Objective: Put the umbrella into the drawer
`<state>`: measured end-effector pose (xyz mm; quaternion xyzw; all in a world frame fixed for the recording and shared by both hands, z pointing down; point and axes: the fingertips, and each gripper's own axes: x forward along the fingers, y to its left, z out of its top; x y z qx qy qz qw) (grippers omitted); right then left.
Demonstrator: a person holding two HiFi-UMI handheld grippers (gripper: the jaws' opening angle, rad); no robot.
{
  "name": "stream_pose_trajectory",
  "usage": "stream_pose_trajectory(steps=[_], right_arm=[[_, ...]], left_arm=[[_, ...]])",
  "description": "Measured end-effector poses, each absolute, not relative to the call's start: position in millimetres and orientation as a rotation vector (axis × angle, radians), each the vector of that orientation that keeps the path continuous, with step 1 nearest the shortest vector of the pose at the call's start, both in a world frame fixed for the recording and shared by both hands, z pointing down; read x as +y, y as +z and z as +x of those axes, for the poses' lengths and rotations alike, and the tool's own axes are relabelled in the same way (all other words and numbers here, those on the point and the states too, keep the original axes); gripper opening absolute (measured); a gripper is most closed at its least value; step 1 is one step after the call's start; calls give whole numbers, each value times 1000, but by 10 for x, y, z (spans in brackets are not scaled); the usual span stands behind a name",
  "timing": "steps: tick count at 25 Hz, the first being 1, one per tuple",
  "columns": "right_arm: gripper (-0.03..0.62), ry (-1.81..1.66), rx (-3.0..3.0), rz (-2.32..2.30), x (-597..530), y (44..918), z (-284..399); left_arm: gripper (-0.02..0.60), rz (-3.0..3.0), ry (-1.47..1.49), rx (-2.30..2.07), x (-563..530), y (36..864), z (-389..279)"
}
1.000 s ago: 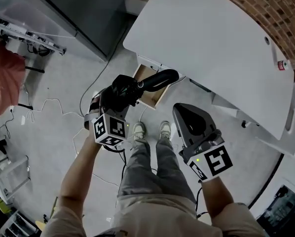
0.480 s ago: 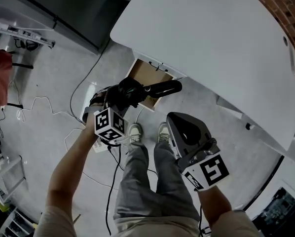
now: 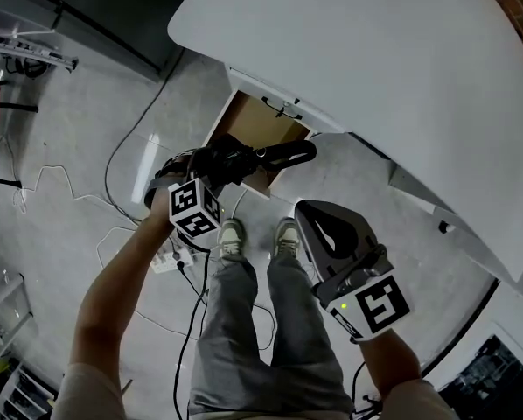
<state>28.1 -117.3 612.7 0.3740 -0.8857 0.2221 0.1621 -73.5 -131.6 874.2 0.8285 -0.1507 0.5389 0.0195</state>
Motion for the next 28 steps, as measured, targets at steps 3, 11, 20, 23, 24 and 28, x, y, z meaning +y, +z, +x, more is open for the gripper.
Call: stream_pose_trajectory(steps=[3, 11, 20, 23, 24, 28], right_arm=[[7, 637, -2525, 1061, -1162, 6418, 300], [7, 650, -2545, 1044, -1128, 7170, 296], [6, 621, -2551, 1027, -1021, 7802, 389], [6, 624, -2542, 1032, -959, 7938, 449], [7, 622, -2538, 1031, -940, 7979, 469], [6, 613, -2524, 1030, -917, 8108, 562]], left_arm=[[267, 2528, 1720, -470, -1361, 9140, -730], [267, 2454, 1941, -298, -1439, 10072, -680], [268, 2357, 2009, -400, -1536, 11040, -478], [268, 2296, 2068, -392, -1498, 11294, -434], [268, 2269, 2084, -395, -1488, 11370, -422], [268, 2180, 2177, -370, -1490, 11629, -373]])
